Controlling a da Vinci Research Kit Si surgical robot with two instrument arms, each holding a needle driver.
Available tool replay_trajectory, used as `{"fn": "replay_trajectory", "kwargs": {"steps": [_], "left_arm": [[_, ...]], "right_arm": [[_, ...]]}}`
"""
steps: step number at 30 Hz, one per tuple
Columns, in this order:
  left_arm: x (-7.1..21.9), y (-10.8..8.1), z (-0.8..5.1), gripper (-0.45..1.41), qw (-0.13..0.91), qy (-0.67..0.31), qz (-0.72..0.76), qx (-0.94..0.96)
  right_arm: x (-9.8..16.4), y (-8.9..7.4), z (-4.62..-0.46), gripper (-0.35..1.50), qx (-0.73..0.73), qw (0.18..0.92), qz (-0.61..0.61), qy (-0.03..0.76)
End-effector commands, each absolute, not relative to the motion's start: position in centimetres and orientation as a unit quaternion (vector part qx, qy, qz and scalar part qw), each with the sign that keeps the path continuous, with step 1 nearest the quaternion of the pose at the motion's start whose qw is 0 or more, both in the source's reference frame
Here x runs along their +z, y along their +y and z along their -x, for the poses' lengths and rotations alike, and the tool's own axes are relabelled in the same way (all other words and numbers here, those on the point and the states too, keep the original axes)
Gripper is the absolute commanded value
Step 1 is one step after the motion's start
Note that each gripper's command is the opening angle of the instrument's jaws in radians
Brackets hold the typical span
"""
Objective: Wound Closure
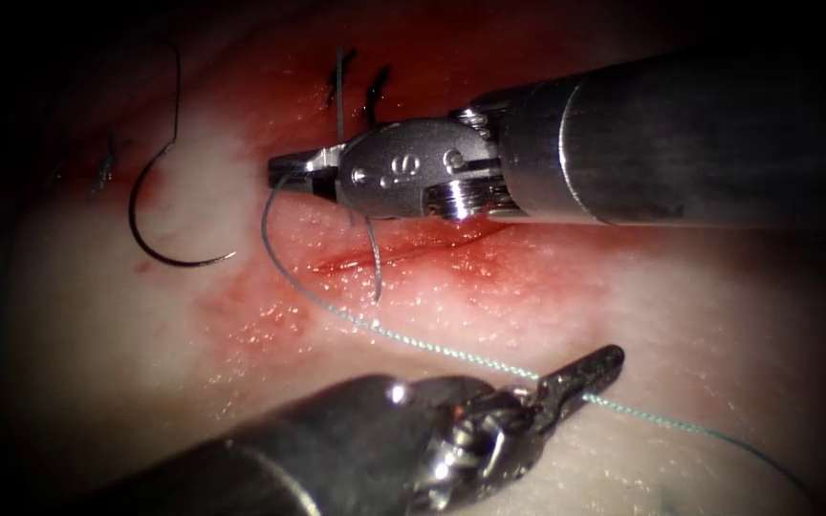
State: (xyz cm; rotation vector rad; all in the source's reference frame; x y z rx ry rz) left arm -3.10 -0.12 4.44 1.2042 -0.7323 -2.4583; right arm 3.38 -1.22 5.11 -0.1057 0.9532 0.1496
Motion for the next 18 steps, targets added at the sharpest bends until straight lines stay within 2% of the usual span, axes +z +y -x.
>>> {"fn": "replay_trajectory", "kwargs": {"steps": [1, 11, 18], "left_arm": [[4.4, -0.2, 2.96, -0.45, 0.150, -0.248, -0.418, -0.861], [3.9, -0.5, 1.85, -0.45, 0.146, -0.232, -0.388, -0.880], [3.7, -0.7, 1.26, -0.45, 0.150, -0.226, -0.358, -0.893]], "right_arm": [[5.1, -1.3, -3.30, -0.35, 0.079, 0.883, 0.051, 0.459], [4.9, -1.4, -2.82, -0.35, 0.111, 0.867, 0.041, 0.485], [4.8, -1.5, -2.69, -0.35, 0.128, 0.852, 0.027, 0.508]]}}
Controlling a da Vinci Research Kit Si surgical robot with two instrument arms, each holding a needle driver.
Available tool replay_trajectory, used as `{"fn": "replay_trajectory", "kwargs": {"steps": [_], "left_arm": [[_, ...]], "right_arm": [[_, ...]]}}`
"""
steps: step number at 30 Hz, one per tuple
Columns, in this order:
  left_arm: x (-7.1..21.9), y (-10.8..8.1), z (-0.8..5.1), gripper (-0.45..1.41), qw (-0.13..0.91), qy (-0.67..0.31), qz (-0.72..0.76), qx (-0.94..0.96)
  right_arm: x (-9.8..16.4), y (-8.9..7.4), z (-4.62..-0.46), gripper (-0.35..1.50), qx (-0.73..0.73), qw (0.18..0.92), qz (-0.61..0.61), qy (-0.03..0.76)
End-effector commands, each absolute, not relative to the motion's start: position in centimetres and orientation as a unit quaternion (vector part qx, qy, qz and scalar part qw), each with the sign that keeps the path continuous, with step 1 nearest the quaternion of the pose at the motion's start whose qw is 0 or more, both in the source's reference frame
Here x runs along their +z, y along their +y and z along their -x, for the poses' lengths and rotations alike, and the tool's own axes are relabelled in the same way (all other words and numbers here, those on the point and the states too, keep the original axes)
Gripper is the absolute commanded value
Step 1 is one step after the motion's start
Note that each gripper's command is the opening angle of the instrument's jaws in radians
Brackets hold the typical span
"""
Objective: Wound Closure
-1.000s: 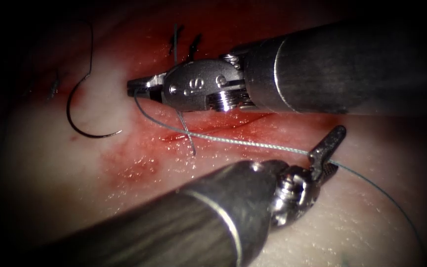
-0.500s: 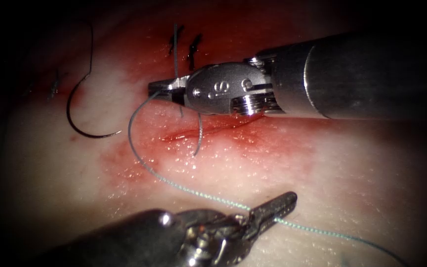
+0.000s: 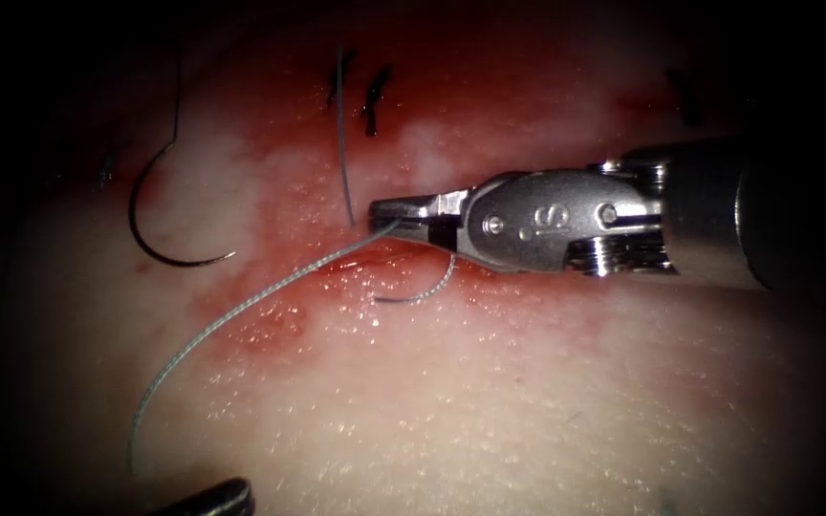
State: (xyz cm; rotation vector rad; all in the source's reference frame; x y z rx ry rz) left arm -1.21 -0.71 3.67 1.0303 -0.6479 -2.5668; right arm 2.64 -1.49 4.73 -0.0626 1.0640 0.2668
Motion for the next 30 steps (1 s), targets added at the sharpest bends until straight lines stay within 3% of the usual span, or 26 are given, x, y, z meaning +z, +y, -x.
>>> {"fn": "replay_trajectory", "kwargs": {"steps": [1, 6, 16, 17, 18, 21, 22, 24, 30], "left_arm": [[3.72, -0.73, 1.15, -0.45, 0.151, -0.225, -0.351, -0.896], [3.78, -0.66, 0.73, -0.45, 0.145, -0.228, -0.315, -0.910], [4.19, -0.30, 0.65, -0.45, 0.129, -0.233, -0.303, -0.915], [4.25, -0.25, 0.66, -0.45, 0.128, -0.233, -0.301, -0.916], [4.30, -0.20, 0.67, -0.45, 0.128, -0.233, -0.301, -0.916], [4.45, -0.09, 0.67, -0.45, 0.126, -0.237, -0.300, -0.915], [4.49, -0.06, 0.66, -0.45, 0.126, -0.237, -0.300, -0.915], [4.56, -0.04, 0.64, -0.45, 0.126, -0.240, -0.296, -0.916], [4.66, -0.16, 0.55, -0.45, 0.130, -0.247, -0.293, -0.914]], "right_arm": [[4.75, -1.57, -2.68, -0.35, 0.132, 0.849, 0.023, 0.512], [4.63, -1.75, -2.71, -0.35, 0.137, 0.835, -0.006, 0.533], [4.59, -1.74, -2.77, -0.30, 0.153, 0.825, -0.014, 0.543], [4.59, -1.72, -2.77, -0.06, 0.154, 0.825, -0.014, 0.544], [4.59, -1.70, -2.76, 0.29, 0.158, 0.823, -0.014, 0.546], [4.59, -1.67, -2.75, 1.03, 0.170, 0.817, -0.018, 0.550], [4.59, -1.66, -2.75, 1.18, 0.173, 0.816, -0.019, 0.551], [4.58, -1.65, -2.73, 1.33, 0.184, 0.812, -0.026, 0.554], [4.53, -1.57, -2.56, 1.48, 0.204, 0.798, -0.024, 0.566]]}}
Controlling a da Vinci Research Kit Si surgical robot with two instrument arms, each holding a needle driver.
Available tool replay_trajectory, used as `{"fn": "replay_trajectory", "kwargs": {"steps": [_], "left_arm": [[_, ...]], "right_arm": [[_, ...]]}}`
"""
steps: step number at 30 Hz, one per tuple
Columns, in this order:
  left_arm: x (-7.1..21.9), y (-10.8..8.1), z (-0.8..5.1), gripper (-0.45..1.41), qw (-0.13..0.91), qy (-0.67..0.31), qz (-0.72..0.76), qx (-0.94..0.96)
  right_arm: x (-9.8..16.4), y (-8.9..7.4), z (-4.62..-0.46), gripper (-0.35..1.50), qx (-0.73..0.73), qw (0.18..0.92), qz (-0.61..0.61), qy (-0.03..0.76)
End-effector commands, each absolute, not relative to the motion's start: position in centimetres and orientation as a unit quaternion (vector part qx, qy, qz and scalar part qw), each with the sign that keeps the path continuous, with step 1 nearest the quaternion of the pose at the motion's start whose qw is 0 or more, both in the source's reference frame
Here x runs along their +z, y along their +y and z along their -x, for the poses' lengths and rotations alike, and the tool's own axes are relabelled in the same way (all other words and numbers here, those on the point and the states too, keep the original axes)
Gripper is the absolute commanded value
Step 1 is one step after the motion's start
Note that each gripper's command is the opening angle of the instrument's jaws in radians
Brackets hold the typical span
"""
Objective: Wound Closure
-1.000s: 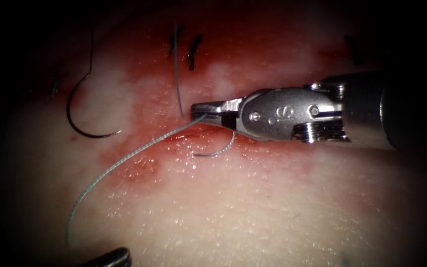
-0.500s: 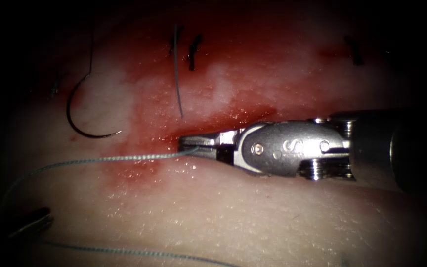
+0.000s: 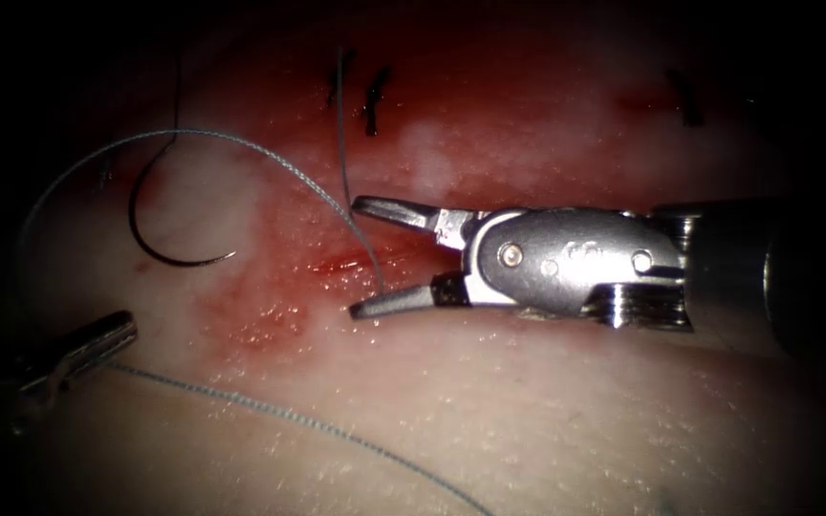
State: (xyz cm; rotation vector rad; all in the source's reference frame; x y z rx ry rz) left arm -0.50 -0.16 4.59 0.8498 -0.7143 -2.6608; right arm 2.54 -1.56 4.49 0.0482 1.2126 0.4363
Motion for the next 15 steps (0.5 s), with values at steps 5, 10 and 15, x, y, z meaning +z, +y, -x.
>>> {"fn": "replay_trajectory", "kwargs": {"steps": [5, 10, 15], "left_arm": [[4.68, -0.36, 0.50, -0.45, 0.138, -0.245, -0.280, -0.918], [4.66, -0.39, 0.52, -0.45, 0.138, -0.244, -0.285, -0.917], [4.67, -0.29, 0.63, -0.45, 0.150, -0.238, -0.304, -0.910]], "right_arm": [[4.45, -1.34, -2.28, 1.28, 0.219, 0.784, -0.019, 0.580], [4.50, -1.21, -2.18, -0.35, 0.216, 0.785, -0.020, 0.580], [4.86, -1.00, -2.48, -0.35, 0.208, 0.790, -0.017, 0.577]]}}
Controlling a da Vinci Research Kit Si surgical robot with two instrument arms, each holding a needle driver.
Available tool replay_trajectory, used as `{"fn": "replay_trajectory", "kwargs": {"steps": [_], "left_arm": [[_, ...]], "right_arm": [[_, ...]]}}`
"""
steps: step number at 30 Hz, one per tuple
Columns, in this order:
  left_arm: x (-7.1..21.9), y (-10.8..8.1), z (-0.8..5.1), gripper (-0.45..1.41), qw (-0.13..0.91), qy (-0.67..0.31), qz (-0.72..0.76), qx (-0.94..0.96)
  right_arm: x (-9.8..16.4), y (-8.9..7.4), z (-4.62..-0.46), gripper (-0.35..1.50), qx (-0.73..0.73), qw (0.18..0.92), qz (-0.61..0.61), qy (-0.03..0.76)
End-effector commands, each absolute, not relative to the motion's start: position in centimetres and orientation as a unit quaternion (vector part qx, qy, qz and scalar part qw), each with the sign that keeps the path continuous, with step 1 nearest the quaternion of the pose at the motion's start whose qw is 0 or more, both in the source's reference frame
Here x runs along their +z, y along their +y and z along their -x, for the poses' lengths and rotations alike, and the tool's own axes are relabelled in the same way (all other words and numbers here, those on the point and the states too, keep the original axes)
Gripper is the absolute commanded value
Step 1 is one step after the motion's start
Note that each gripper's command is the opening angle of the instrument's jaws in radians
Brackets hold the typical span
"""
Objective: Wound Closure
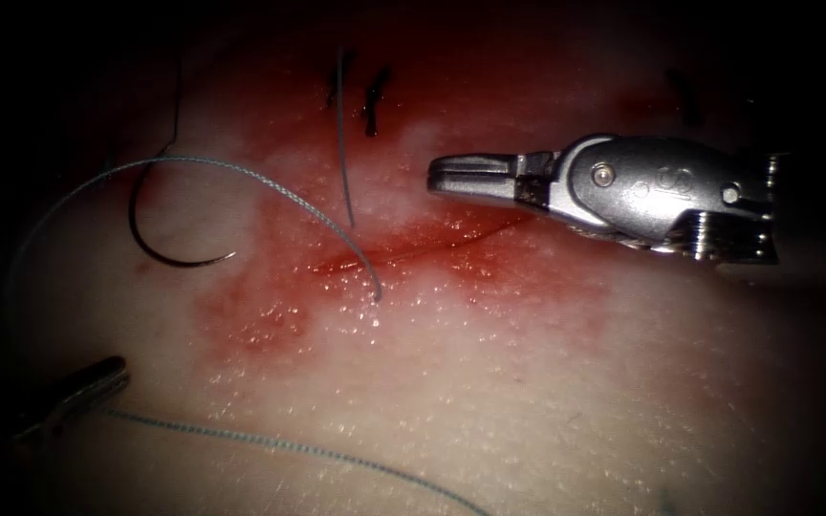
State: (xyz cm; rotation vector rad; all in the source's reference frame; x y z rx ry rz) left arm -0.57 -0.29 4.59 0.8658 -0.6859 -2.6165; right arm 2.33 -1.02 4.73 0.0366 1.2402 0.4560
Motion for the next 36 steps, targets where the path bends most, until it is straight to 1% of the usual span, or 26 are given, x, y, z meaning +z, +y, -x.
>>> {"fn": "replay_trajectory", "kwargs": {"steps": [1, 3, 4, 8, 10, 14, 21, 27, 36], "left_arm": [[4.7, -0.3, 0.63, -0.45, 0.150, -0.238, -0.304, -0.910], [4.7, -0.3, 0.70, -0.45, 0.154, -0.234, -0.321, -0.905], [4.7, -0.3, 0.70, -0.45, 0.154, -0.234, -0.321, -0.905], [4.7, -0.2, 0.78, -0.45, 0.160, -0.226, -0.338, -0.899], [4.7, -0.2, 0.85, -0.45, 0.162, -0.222, -0.348, -0.896], [4.8, -0.1, 0.91, -0.45, 0.154, -0.211, -0.370, -0.892], [5.1, 0.1, 1.01, -0.45, 0.133, -0.172, -0.439, -0.872], [5.3, 0.2, 1.13, -0.45, 0.131, -0.147, -0.469, -0.861], [5.6, 0.2, 1.57, -0.45, 0.141, -0.078, -0.543, -0.824]], "right_arm": [[4.9, -1.0, -2.48, -0.35, 0.208, 0.790, -0.017, 0.577], [5.1, -1.0, -2.65, -0.35, 0.192, 0.792, -0.018, 0.580], [5.1, -1.0, -2.65, -0.35, 0.192, 0.792, -0.018, 0.580], [5.4, -1.0, -2.86, -0.35, 0.187, 0.783, -0.034, 0.592], [5.6, -1.1, -3.03, -0.35, 0.186, 0.775, -0.052, 0.602], [5.7, -1.3, -3.20, -0.35, 0.187, 0.756, -0.078, 0.623], [5.6, -1.3, -3.30, -0.35, 0.224, 0.697, -0.082, 0.676], [5.4, -1.3, -3.33, -0.35, 0.230, 0.681, -0.087, 0.690], [5.1, -1.2, -3.49, -0.35, 0.226, 0.659, -0.110, 0.709]]}}
